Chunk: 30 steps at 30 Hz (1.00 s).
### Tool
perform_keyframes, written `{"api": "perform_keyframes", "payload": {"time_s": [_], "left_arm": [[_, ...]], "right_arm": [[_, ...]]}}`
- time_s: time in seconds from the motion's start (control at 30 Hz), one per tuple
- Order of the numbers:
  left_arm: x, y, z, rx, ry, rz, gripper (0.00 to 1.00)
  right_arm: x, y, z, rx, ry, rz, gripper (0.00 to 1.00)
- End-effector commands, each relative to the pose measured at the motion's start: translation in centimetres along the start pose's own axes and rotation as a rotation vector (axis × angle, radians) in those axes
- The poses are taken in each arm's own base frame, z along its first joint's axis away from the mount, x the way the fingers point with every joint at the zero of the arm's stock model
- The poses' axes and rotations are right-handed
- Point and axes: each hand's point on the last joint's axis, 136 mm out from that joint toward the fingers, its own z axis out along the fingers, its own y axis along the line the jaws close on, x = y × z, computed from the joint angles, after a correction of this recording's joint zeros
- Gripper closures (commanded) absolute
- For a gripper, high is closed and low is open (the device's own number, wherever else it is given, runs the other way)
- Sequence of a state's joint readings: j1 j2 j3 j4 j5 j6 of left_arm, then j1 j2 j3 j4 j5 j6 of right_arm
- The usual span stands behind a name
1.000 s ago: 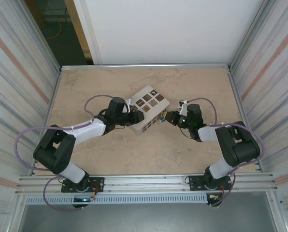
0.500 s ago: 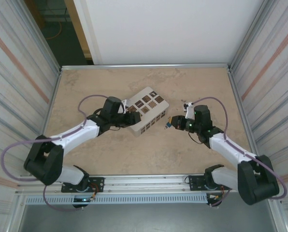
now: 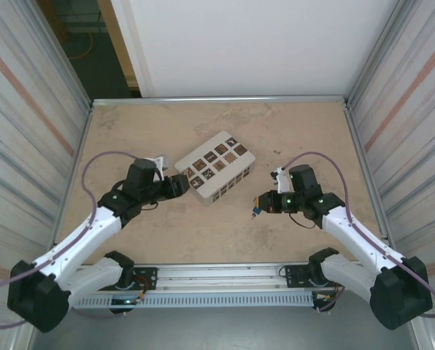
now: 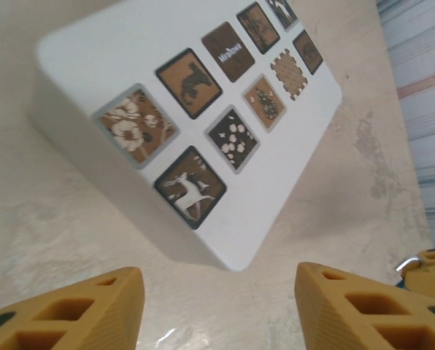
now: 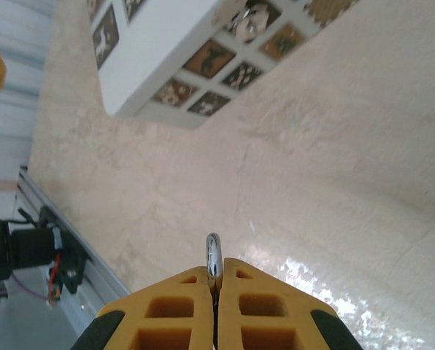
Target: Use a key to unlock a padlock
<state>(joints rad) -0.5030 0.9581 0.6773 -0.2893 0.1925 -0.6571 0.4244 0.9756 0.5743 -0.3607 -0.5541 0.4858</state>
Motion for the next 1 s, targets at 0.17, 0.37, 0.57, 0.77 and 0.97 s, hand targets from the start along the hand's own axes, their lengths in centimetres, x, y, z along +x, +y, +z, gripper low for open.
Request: {"api": "perform_keyframes", "payload": {"time_s": [0.17, 0.37, 0.57, 0.77, 0.97], "left_arm": [[-0.2, 4.1, -3.9, -0.162, -0.144, 0.046, 0.24], [-0.2, 5.7, -5.8, -0.212, -0.217, 0.038, 0.10], [0.1, 6.5, -6.6, -0.233, -0.242, 0.034, 0.06], [0.3, 6.9, -6.5, -0.242, -0.233, 0.028, 0.05], [0.4, 6.9, -6.4, -0.239, -0.227, 0.027, 0.05]], "right_arm": [[2.9, 1.0, 2.2, -0.005, 0.166, -0.029, 0.92], [4.5, 1.3, 4.6, -0.010, 0.265, -0.035, 0.92], [5.6, 1.7, 6.5, -0.048, 0.336, -0.015, 0.92], [6.0, 0.9, 8.0, -0.040, 0.368, 0.016, 0.91], [6.4, -0.2, 8.9, -0.021, 0.390, 0.042, 0.90]]}}
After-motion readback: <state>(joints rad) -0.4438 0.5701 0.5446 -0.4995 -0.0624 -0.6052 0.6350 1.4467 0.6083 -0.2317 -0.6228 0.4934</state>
